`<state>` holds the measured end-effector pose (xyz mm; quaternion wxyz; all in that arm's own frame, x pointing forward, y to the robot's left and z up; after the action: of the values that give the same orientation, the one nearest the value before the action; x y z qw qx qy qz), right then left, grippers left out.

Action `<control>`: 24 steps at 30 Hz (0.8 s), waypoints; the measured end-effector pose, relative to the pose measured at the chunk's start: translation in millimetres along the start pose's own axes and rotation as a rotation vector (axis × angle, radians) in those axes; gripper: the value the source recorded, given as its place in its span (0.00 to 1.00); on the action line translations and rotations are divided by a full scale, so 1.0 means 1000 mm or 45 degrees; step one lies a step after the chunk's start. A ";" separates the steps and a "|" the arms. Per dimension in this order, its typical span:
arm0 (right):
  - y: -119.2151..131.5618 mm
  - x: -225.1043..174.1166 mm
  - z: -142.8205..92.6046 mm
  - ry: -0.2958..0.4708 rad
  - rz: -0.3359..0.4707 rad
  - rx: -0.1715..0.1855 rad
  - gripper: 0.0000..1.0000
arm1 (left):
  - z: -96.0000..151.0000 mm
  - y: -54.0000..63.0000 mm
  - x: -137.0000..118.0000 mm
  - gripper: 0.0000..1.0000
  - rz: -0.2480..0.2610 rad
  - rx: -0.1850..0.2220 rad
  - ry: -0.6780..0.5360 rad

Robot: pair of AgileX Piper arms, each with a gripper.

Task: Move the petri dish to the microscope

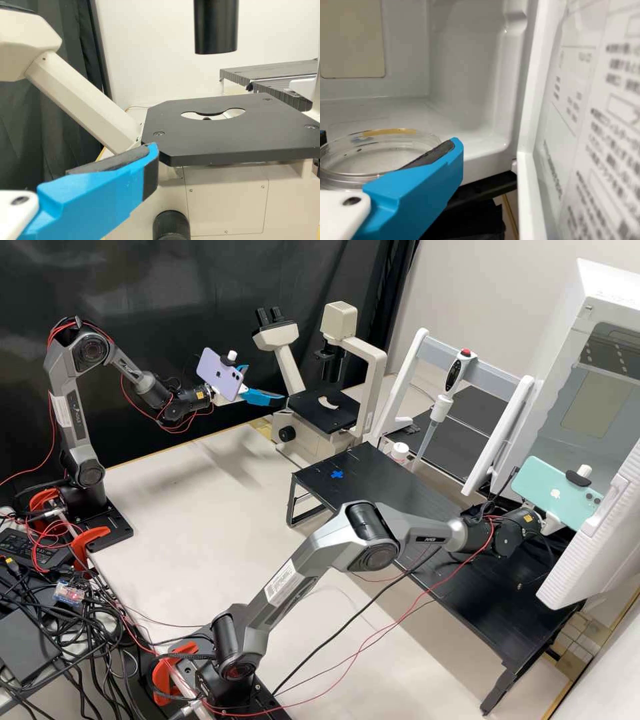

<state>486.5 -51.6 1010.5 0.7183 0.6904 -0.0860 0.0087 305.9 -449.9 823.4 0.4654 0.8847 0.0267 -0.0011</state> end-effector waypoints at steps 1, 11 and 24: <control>0.000 -0.002 -0.001 0.005 -0.003 0.002 0.00 | 0.000 0.000 0.000 1.00 0.000 0.000 0.000; 0.003 -0.059 -0.001 0.034 0.100 0.065 0.00 | 0.000 0.000 0.000 1.00 0.000 0.000 0.000; -0.029 -0.157 -0.004 0.159 0.178 0.097 0.00 | 0.000 0.000 0.000 1.00 0.000 0.000 0.000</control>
<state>335.8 -31.9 960.6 0.6932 0.7075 -0.0886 0.1052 305.9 -449.9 823.4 0.4654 0.8847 0.0267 -0.0011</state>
